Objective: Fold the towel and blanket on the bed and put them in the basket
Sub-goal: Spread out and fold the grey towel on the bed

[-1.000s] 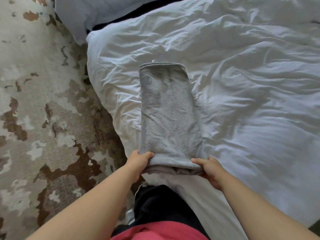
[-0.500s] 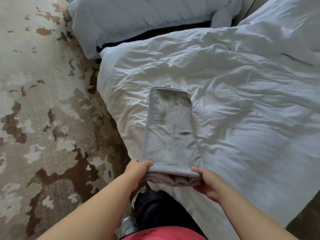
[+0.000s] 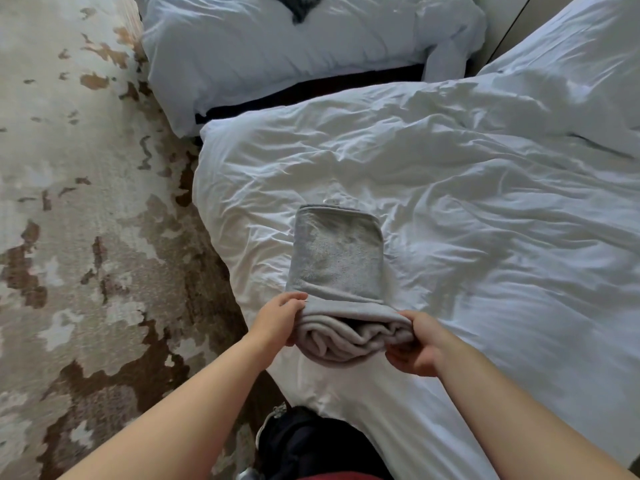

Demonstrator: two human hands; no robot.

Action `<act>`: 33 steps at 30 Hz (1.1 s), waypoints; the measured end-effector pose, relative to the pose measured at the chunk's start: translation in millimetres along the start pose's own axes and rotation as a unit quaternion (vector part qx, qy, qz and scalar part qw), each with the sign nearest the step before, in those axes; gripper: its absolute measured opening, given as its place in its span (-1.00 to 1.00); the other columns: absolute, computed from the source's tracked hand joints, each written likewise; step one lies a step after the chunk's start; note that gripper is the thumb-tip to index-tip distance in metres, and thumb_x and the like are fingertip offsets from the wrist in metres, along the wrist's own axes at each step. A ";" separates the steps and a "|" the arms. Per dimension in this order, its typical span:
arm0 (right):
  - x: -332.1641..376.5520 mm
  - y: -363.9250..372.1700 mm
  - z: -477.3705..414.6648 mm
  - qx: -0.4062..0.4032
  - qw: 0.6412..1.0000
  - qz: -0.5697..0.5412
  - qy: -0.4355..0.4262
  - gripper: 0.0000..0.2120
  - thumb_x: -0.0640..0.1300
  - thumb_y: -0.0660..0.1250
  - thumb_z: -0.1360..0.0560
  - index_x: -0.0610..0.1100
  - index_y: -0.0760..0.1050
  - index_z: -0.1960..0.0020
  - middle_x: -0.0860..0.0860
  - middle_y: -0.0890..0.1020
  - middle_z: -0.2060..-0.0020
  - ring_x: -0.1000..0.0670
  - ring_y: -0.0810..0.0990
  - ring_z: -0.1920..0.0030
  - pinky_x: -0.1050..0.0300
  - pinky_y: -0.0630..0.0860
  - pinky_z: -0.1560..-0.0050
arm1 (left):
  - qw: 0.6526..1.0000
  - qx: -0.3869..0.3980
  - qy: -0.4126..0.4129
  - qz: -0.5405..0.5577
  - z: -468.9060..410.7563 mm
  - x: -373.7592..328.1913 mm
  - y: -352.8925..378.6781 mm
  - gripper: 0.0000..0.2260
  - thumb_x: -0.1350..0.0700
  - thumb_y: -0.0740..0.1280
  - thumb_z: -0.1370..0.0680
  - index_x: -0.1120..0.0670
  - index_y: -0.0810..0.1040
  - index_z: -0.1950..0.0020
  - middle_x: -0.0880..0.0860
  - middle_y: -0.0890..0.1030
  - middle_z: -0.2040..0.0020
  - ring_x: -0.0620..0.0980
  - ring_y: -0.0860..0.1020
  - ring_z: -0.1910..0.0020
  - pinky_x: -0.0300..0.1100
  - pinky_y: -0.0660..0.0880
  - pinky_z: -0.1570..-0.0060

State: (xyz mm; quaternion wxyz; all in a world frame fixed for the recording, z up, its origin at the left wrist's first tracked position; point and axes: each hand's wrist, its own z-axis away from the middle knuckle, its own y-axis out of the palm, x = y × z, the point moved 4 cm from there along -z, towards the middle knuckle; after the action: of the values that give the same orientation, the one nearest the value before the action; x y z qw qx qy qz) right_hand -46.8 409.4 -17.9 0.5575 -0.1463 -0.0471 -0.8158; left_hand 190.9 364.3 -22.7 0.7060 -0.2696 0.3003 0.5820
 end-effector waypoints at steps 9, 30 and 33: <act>38.1 4.7 -29.1 0.014 0.995 -0.081 0.063 -0.84 -0.19 0.25 -0.44 -0.19 0.52 0.29 -0.12 0.58 0.55 -0.07 0.58 0.58 0.18 0.57 0.37 | 0.956 0.131 0.108 -0.239 -32.0 1.4 1.9 -0.15 0.43 0.37 -0.33 -0.02 0.18 -0.53 0.02 0.36 -0.41 -0.08 0.46 -0.28 -0.24 0.49 -0.12; 134.8 -4.5 -67.0 0.183 0.936 0.094 -0.285 -0.54 -0.18 0.54 -0.17 -0.15 0.65 -0.07 -0.11 0.71 -0.01 -0.04 0.67 -0.08 0.22 0.60 0.05 | 0.975 0.058 0.200 0.075 -121.8 -81.2 19.4 -0.68 0.07 0.40 -0.34 0.06 0.64 -0.07 0.08 0.69 -0.03 -0.02 0.63 -0.11 -0.29 0.54 -0.01; 181.2 9.4 -87.4 0.157 0.936 0.018 -0.315 -0.73 -0.19 0.50 -0.22 -0.14 0.70 0.08 -0.13 0.72 0.10 -0.04 0.71 0.06 0.23 0.60 0.20 | 0.984 0.038 0.166 0.052 -171.8 -97.0 15.1 -0.62 0.07 0.38 -0.34 0.03 0.60 -0.16 0.07 0.67 -0.09 0.01 0.61 -0.13 -0.18 0.56 -0.07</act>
State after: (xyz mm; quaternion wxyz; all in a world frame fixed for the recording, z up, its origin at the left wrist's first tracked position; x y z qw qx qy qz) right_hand -115.2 222.6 -49.2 0.5446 -0.3069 -0.3455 -0.6999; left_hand 143.3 177.5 -67.4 0.6247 -0.3195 0.4491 0.5532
